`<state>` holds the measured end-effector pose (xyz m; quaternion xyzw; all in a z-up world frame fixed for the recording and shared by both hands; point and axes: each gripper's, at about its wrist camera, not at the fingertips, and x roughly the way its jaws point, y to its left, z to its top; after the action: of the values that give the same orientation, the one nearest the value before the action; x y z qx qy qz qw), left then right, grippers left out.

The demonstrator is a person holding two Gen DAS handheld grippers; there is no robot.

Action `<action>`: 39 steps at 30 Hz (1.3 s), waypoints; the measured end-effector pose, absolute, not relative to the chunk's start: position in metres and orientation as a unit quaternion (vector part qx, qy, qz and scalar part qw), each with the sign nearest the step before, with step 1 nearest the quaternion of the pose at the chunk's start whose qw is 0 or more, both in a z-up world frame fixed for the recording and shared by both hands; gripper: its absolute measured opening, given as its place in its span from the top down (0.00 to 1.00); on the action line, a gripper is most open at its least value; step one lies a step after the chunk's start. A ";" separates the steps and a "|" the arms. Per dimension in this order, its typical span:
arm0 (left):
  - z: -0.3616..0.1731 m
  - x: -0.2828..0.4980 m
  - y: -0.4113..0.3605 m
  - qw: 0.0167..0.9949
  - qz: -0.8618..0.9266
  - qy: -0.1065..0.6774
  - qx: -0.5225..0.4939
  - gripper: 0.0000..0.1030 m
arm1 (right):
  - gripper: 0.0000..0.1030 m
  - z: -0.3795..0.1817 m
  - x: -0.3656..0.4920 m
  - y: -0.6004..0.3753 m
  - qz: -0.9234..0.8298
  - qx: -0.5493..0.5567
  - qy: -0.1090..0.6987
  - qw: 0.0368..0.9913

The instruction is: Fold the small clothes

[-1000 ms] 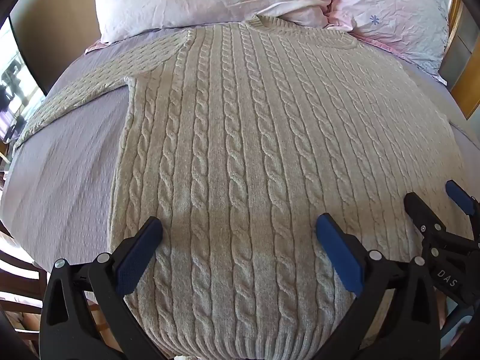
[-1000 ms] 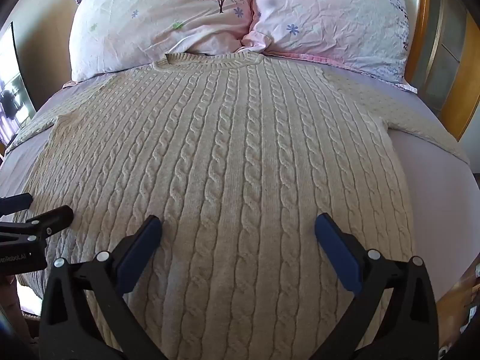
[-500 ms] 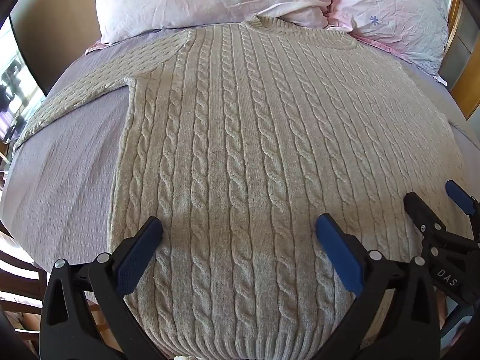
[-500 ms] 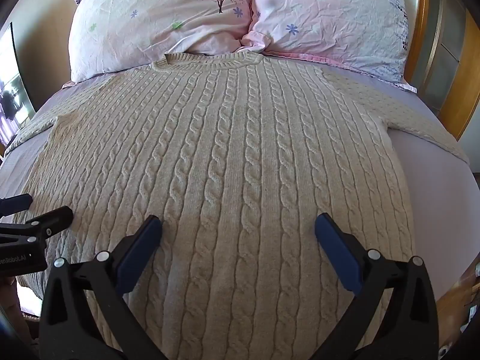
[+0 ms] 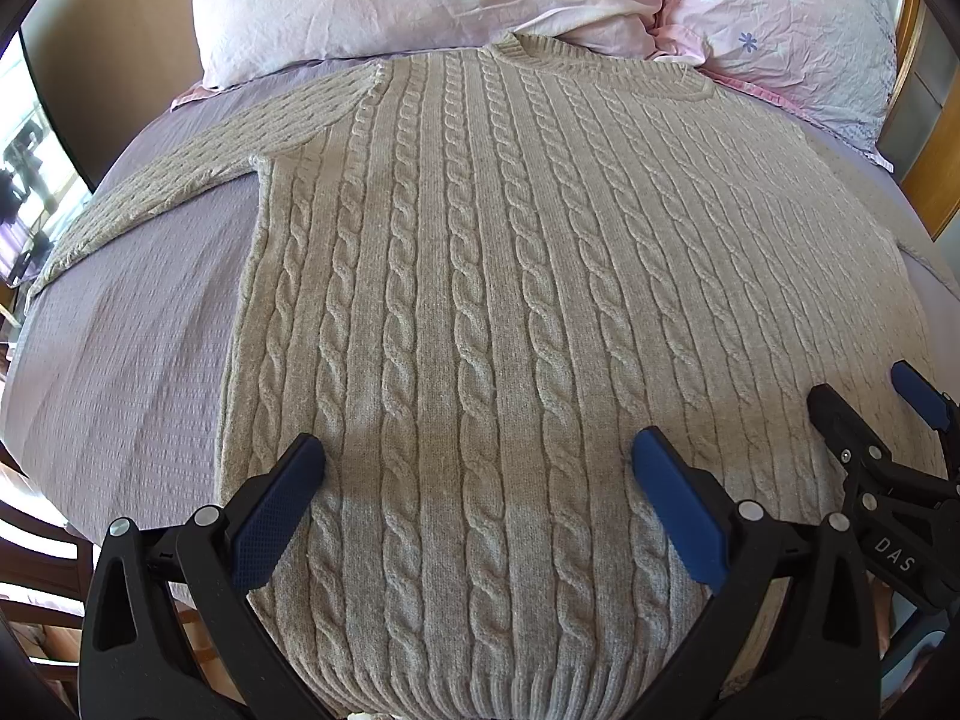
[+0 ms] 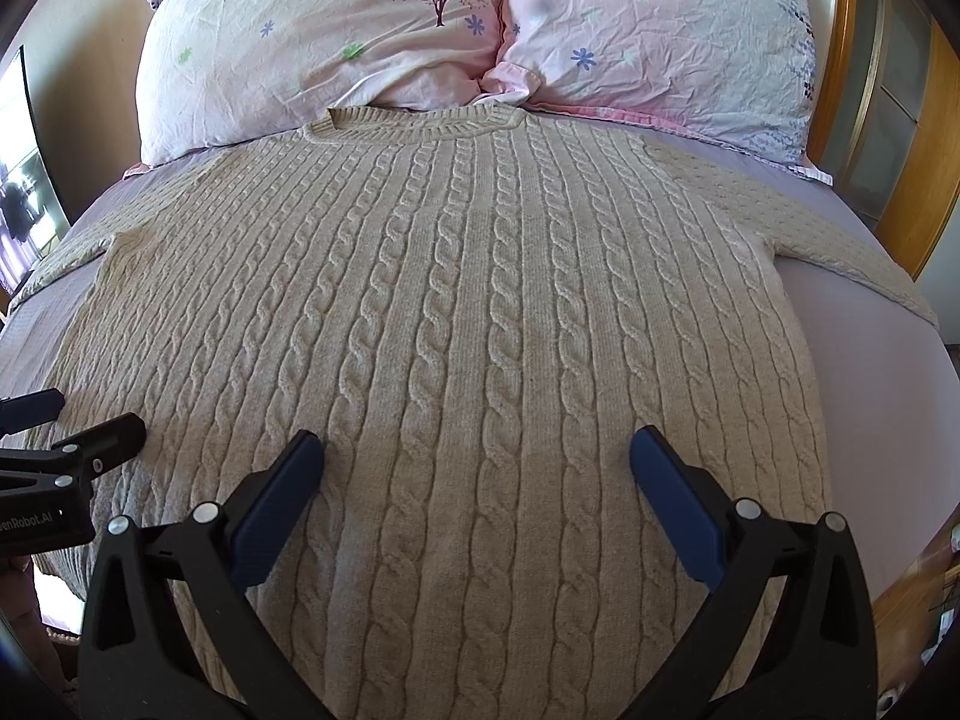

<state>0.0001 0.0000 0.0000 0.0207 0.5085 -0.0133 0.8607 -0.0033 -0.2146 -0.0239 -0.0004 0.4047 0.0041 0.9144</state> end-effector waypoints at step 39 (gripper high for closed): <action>0.000 0.000 0.000 0.862 -0.013 0.506 0.021 0.01 | 0.02 -0.023 -0.003 -0.215 0.004 0.000 0.404 0.915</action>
<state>-0.0001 0.0001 0.0002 0.0207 0.5058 -0.0132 0.8623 -0.0035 -0.2151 -0.0228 -0.0002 0.4038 0.0040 0.9149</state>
